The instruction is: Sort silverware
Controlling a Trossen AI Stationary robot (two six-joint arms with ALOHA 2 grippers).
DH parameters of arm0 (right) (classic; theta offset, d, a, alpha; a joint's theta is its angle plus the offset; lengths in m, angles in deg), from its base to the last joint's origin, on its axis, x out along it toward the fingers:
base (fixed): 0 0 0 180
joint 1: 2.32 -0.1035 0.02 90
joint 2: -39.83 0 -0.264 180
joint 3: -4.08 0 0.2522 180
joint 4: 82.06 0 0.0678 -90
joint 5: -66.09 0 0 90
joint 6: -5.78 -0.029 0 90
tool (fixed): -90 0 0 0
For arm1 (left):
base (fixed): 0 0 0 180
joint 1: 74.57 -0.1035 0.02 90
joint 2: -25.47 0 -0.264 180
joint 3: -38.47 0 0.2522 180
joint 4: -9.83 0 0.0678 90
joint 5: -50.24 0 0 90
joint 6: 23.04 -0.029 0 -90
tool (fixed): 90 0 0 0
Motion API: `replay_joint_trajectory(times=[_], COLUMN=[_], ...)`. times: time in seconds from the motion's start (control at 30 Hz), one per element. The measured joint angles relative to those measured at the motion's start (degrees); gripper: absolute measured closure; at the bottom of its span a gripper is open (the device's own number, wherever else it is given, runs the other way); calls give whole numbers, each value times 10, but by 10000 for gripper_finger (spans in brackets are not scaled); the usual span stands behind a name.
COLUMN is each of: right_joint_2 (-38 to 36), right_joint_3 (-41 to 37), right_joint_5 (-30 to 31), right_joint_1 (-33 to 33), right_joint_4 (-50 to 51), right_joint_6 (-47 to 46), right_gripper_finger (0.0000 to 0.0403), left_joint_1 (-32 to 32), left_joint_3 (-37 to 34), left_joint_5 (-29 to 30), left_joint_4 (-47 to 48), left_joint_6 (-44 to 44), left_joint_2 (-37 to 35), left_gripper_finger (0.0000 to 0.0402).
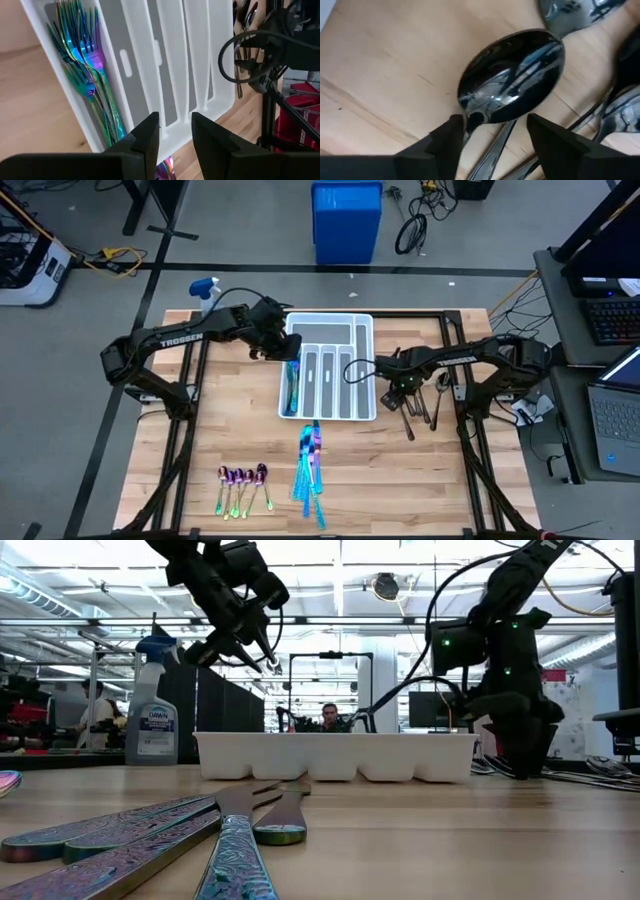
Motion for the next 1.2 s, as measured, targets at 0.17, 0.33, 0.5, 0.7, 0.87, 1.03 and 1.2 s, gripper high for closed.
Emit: replay_joint_trajectory(times=[0.17, 0.33, 0.5, 0.7, 0.87, 1.03, 1.2], right_joint_2=[-10, -10, -10, -8, -8, -9, -9], right_joint_3=[-1, -1, -1, 20, 37, 47, 65], right_joint_5=[2, -1, -2, -19, -21, -20, -20], right_joint_1=[0, 0, 0, 0, -1, -1, 0], right_joint_4=[-2, -4, -3, 4, 0, 5, 31], right_joint_6=[-21, -33, -55, -59, -80, -98, -100], right_gripper_finger=[275, 324, 361, 398, 401, 402, 402], left_joint_1=[0, 0, 0, 0, 0, 0, 0], left_joint_3=[0, 0, 0, 0, 0, 0, 0], left_joint_5=[1, 2, 3, 3, 4, 4, 4], left_joint_4=[0, 0, 0, -1, -1, -4, -3], left_joint_6=[0, -1, -1, -1, -2, -6, -12], left_joint_2=[0, 0, 0, 0, 0, 0, 0], left_gripper_finger=[303, 303, 303, 303, 303, 303, 303])
